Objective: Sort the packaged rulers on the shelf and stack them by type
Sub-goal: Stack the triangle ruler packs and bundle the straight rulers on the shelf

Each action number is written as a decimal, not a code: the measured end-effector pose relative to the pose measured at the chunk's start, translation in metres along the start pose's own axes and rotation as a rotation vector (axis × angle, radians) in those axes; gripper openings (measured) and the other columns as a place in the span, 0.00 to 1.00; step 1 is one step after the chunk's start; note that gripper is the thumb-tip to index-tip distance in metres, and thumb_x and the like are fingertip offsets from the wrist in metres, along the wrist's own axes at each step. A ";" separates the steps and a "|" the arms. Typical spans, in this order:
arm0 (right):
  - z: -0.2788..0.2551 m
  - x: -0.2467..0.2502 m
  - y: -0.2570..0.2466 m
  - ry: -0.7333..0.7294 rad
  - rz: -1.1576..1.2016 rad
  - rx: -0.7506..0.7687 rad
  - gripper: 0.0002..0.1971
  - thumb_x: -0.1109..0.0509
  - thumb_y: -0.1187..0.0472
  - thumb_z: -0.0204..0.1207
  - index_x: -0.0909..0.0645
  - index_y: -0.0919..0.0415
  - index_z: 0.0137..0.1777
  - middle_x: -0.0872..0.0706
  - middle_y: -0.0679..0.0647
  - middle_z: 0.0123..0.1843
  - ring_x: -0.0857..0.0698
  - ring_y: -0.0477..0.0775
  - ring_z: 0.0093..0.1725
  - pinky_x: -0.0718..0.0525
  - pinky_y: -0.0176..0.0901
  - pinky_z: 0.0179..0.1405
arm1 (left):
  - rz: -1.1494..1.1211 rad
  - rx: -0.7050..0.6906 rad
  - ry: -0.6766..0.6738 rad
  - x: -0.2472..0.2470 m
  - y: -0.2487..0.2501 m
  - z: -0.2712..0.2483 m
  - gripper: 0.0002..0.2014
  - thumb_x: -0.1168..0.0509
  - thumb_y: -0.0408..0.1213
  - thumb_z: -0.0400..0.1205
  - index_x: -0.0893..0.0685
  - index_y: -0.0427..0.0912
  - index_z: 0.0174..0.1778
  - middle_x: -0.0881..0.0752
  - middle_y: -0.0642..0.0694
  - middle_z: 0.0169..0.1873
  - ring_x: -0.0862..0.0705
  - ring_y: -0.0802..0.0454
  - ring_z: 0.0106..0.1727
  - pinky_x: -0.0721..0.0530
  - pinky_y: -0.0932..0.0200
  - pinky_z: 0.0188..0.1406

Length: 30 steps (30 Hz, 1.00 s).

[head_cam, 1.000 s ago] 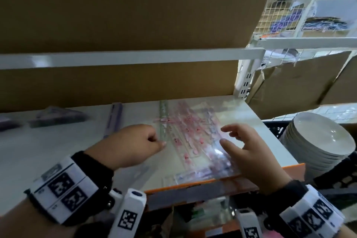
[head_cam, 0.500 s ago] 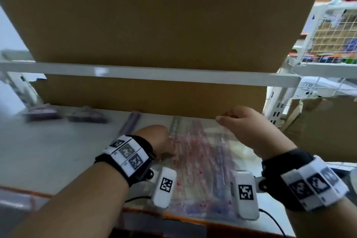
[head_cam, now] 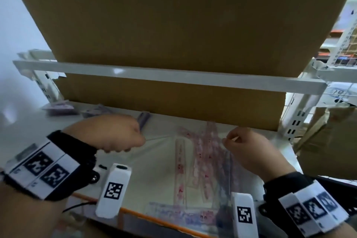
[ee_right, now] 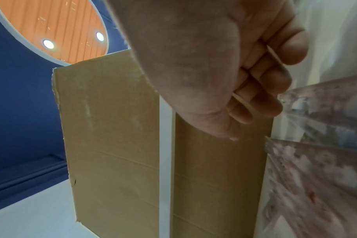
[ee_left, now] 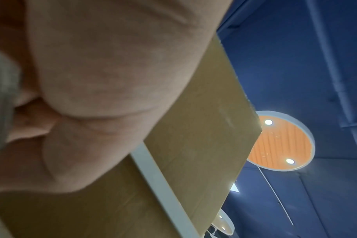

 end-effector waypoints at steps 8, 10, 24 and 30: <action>-0.003 -0.010 -0.005 -0.037 -0.078 0.015 0.09 0.36 0.42 0.73 0.19 0.44 0.43 0.14 0.41 0.38 0.16 0.46 0.39 0.15 0.43 0.38 | -0.475 -0.064 0.033 -0.013 -0.013 -0.012 0.12 0.42 0.39 0.83 0.15 0.38 0.48 0.20 0.47 0.23 0.29 0.52 0.20 0.31 0.61 0.17; 0.000 0.000 0.004 -0.006 -0.095 -0.024 0.11 0.36 0.41 0.73 0.18 0.46 0.41 0.13 0.43 0.36 0.15 0.48 0.39 0.15 0.44 0.39 | -0.782 -0.125 0.003 -0.022 -0.002 -0.009 0.12 0.42 0.35 0.82 0.17 0.33 0.52 0.23 0.45 0.23 0.33 0.53 0.18 0.35 0.62 0.16; -0.009 -0.014 0.022 -0.241 -0.336 -0.209 0.30 0.29 0.26 0.62 0.21 0.53 0.46 0.14 0.50 0.37 0.15 0.53 0.37 0.18 0.43 0.38 | -1.009 -0.255 -0.025 -0.069 0.038 0.031 0.04 0.33 0.38 0.83 0.17 0.41 0.48 0.33 0.51 0.20 0.39 0.56 0.18 0.41 0.64 0.18; -0.012 -0.033 -0.008 -0.259 -0.315 -0.180 0.22 0.19 0.41 0.62 0.20 0.54 0.47 0.13 0.43 0.22 0.14 0.42 0.22 0.20 0.34 0.22 | -1.012 -0.326 -0.121 -0.069 0.053 0.047 0.09 0.32 0.46 0.81 0.20 0.44 0.42 0.28 0.51 0.23 0.37 0.55 0.20 0.40 0.61 0.20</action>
Point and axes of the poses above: each hand's wrist, its own z-axis towards the middle knuckle, its own x-axis out of the back of the hand, y = z × x, the point moved 10 cm from there along z, towards the middle knuckle
